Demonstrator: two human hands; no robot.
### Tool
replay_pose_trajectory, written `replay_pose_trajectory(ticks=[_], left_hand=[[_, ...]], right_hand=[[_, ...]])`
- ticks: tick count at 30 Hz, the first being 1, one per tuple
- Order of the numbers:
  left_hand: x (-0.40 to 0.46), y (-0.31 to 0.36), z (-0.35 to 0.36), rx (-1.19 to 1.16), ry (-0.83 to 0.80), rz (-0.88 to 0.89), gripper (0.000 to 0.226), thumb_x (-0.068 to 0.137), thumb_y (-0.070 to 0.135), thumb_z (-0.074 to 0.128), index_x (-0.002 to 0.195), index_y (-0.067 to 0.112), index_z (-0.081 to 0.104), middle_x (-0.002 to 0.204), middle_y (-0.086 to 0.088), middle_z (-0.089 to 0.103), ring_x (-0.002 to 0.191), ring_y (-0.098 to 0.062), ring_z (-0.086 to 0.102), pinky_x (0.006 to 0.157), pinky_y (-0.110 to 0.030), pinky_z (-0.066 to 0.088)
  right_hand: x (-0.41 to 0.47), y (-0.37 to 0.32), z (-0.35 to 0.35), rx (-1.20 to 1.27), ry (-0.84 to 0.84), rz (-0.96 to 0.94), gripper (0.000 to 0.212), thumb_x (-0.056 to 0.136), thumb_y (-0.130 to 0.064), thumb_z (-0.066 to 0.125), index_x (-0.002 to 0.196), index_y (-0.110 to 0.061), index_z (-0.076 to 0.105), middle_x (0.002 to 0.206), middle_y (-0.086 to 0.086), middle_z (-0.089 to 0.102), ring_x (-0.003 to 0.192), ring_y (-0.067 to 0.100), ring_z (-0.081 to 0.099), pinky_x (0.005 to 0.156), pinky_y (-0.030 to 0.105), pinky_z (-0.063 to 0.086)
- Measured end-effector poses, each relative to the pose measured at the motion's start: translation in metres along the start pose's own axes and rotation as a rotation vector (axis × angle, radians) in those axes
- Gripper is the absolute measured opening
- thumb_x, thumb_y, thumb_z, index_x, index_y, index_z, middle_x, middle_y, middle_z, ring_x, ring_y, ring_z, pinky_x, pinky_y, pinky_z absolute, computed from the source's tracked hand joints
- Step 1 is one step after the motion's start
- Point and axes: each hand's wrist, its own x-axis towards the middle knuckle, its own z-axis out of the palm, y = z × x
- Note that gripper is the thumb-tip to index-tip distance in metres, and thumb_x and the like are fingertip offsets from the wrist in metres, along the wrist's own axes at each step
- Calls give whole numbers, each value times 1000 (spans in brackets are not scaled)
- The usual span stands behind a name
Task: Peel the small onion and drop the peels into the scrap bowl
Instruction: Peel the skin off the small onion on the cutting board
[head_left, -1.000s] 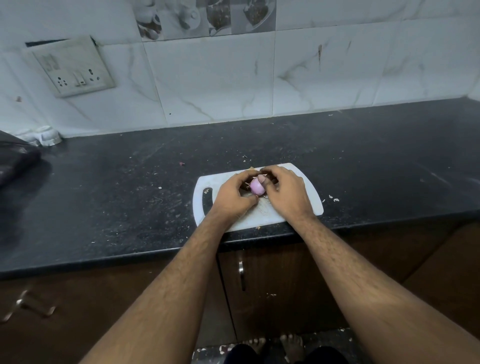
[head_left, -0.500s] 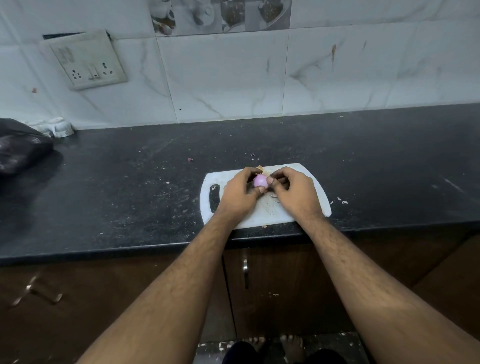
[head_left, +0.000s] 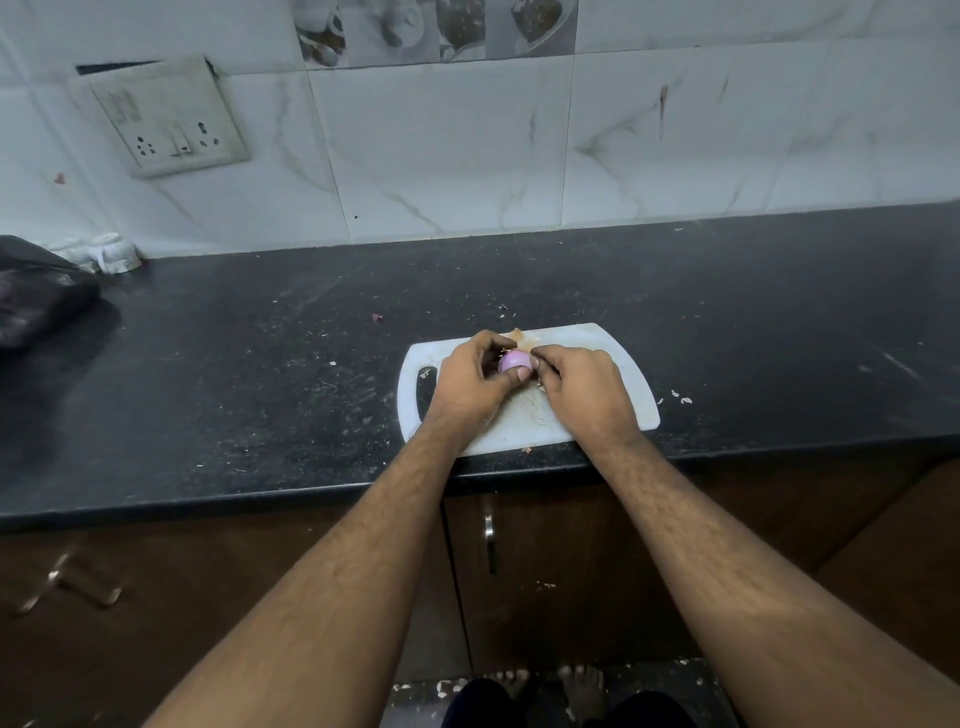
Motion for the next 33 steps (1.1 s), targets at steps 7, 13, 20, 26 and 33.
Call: replay_pose_trajectory(ticks=[7,13,20,26,33], left_hand=[[1,-2,1,0,-51,15,28,88,13,78,114,17,67,112,-1,75,111,-16,70,107,-38,54],[2,-2,2,-4,-55,18,26,89,15,77,112,21,66,114,-1,74,113,-16,69,107,-37,53],[0,2,2,-14,-93,21,24,92,12,75,112,18,62,116,1,73,114,-13,68,104,-26,52],[-2,1,5,14,-24,17,22,95,13,71,115,15,61,114,1,73,110,-13,69,97,-25,53],[1,0,5,-3,4,0,29,94,15,73,121,13,62,118,1,73,113,-11,68,95,-19,50]], right_hand=[[0,-4,-1,-80,-51,30,29,101,-34,54,95,-13,73,76,6,70,69,22,56,64,30,34],[0,-6,-4,-40,-45,106,27,100,-35,57,100,-12,72,76,4,68,70,21,59,66,33,46],[3,1,1,98,24,213,23,97,-26,59,84,-13,73,67,1,69,66,20,66,61,34,51],[4,3,5,166,69,247,14,94,-21,63,87,-13,71,74,-2,71,67,13,66,61,29,52],[7,10,5,46,103,169,34,94,-1,50,119,-10,71,123,5,64,117,24,48,95,37,46]])
